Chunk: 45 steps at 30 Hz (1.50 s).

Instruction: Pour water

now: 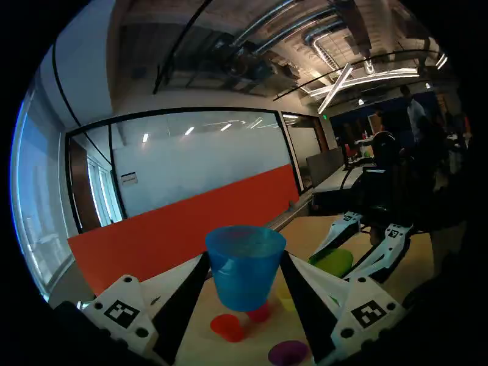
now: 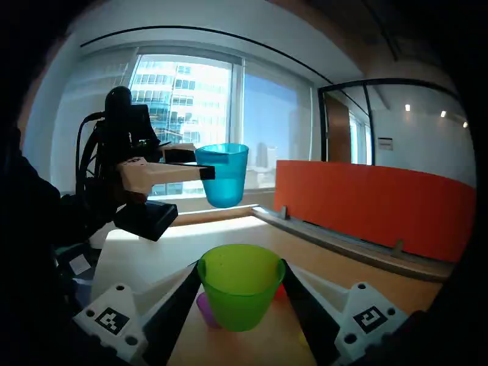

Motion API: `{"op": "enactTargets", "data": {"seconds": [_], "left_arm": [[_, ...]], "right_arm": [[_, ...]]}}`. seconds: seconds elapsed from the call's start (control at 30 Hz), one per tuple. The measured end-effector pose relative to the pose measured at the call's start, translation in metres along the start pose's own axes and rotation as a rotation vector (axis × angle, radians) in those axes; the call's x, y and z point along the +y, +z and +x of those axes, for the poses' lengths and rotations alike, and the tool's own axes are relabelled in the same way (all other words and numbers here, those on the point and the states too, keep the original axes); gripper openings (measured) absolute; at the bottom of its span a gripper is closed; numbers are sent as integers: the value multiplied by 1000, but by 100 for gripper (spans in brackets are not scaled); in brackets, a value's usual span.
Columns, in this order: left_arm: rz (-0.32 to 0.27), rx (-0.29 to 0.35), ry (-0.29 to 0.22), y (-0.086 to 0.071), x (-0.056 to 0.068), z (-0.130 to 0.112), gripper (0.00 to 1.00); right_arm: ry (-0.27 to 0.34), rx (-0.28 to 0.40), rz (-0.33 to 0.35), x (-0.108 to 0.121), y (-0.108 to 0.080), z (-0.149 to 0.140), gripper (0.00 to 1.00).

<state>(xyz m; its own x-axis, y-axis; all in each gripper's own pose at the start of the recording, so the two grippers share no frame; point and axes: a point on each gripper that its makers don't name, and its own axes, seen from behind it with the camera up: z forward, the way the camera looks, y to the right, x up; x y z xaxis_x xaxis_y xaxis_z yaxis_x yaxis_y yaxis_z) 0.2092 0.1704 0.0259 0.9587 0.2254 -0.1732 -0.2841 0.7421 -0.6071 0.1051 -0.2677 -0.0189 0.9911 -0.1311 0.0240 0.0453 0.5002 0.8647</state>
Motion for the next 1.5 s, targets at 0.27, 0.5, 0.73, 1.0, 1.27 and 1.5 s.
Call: {"op": "enactTargets", "data": {"seconds": [0.27,0.5,0.73,1.0,1.27,1.5], "left_arm": [[22,-7,74,1,-1,4,83],[33,-15,113,3,-2,5,83],[40,-24,165,4,-4,6,83],[43,-24,200,5,-2,10,83],[48,-27,266,6,-1,14,83],[57,-33,329,6,-1,18,83]], "right_arm": [[2,-8,15,-4,7,-6,92],[4,-10,28,-7,10,-9,92],[4,-17,39,-12,13,-11,92],[-1,-21,54,-18,18,-12,92],[-3,-25,68,-22,22,-13,92],[-5,-34,76,-26,25,-18,92]]}}
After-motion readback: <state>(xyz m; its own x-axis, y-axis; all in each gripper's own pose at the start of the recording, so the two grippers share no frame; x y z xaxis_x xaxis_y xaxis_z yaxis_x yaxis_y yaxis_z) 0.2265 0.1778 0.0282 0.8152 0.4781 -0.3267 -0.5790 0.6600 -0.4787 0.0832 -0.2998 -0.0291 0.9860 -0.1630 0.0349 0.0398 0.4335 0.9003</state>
